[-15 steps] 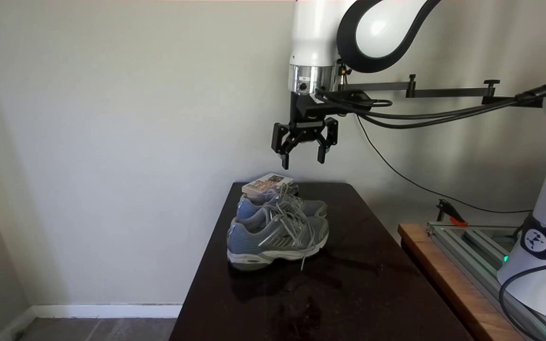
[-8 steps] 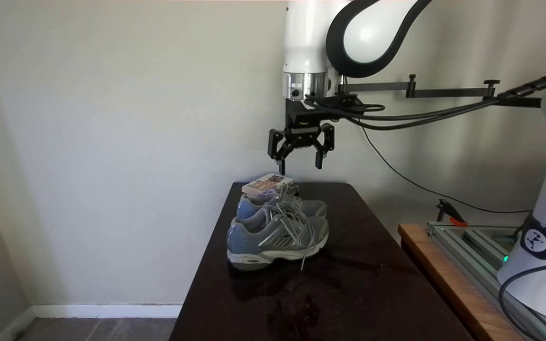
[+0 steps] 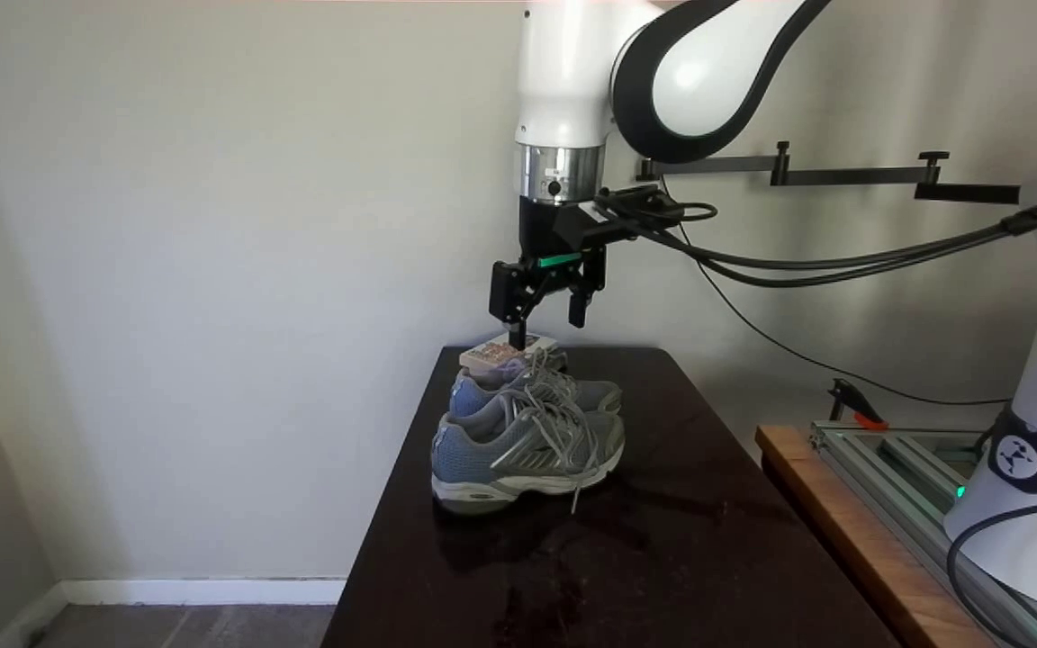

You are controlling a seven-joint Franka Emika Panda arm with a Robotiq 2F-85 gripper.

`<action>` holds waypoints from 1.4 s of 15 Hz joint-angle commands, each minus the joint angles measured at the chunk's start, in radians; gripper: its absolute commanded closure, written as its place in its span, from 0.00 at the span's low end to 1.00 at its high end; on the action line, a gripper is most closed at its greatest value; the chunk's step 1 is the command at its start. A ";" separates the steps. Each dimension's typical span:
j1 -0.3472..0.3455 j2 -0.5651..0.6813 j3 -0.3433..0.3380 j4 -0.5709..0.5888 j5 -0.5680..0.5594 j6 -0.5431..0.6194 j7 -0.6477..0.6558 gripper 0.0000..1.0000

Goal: Put the left show sideways

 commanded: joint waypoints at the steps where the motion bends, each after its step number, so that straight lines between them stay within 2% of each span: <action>1: 0.015 -0.001 -0.016 0.001 0.000 -0.002 0.000 0.00; 5: 0.013 0.011 -0.019 0.003 -0.043 0.034 -0.014 0.00; 8: 0.013 0.036 -0.020 0.006 -0.136 0.123 -0.095 0.00; 11: 0.018 0.061 -0.028 -0.009 -0.139 0.270 -0.217 0.00; 14: 0.031 0.106 -0.031 -0.019 -0.033 0.431 -0.399 0.00; 16: 0.039 0.140 -0.028 -0.018 0.054 0.484 -0.491 0.00; 21: 0.052 0.185 -0.001 0.012 0.364 0.396 -0.605 0.00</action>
